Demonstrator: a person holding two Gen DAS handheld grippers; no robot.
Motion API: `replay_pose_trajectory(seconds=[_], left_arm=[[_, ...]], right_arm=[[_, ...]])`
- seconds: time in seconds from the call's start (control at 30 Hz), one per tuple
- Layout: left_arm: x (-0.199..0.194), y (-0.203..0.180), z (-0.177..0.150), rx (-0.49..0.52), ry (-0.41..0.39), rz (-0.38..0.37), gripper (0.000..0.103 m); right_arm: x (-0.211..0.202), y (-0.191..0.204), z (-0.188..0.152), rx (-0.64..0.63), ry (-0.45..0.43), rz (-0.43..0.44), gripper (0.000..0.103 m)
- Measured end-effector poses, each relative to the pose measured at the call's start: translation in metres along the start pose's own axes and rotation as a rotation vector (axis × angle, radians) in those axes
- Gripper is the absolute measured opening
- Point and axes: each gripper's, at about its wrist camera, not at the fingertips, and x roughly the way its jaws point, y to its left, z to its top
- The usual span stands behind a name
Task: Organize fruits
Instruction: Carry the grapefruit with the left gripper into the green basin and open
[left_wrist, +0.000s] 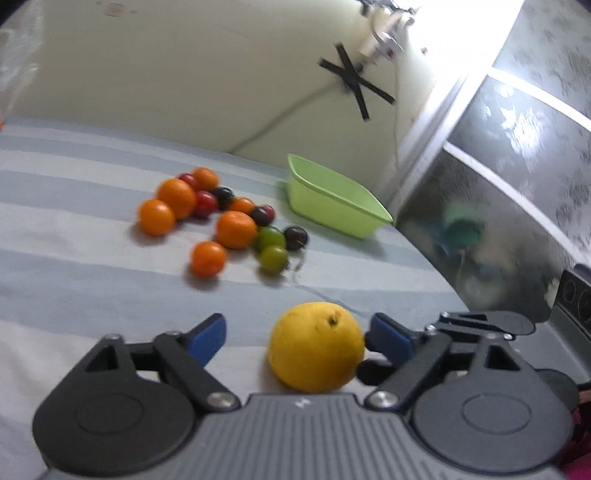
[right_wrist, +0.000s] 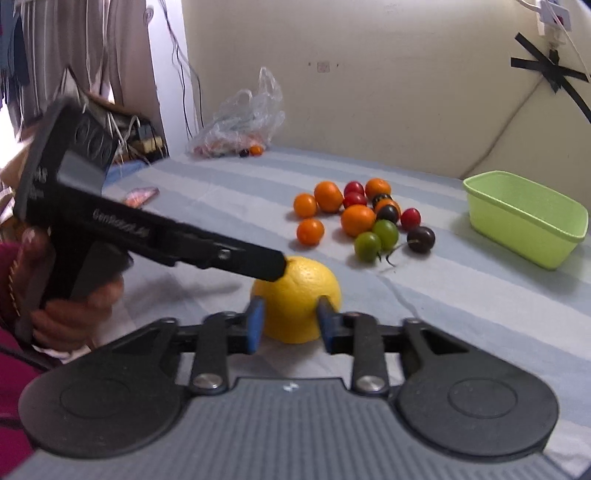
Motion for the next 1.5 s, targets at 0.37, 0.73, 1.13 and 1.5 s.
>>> replay_pose_trajectory(seconds=[0.37, 0.73, 1.13, 1.5], left_arm=[[0.007, -0.019, -0.004, 0.055, 0.088, 0.009, 0.066], [0.030, -0.049, 0.029, 0.184, 0.060, 0.081, 0.064], [0.144, -0.103, 0.131, 0.304, -0.034, 0.013, 0.065], [0.229, -0.108, 0.147, 0.279, 0.039, 0.003, 0.067]], right_arm=[[0.018, 0.006, -0.014, -0.121, 0.001, -0.031, 0.068], [0.012, -0.024, 0.002, -0.055, -0.108, -0.126, 0.064], [0.010, -0.138, 0.047, 0.038, -0.254, -0.364, 0.064], [0.037, -0.185, 0.036, 0.132, -0.212, -0.455, 0.065]])
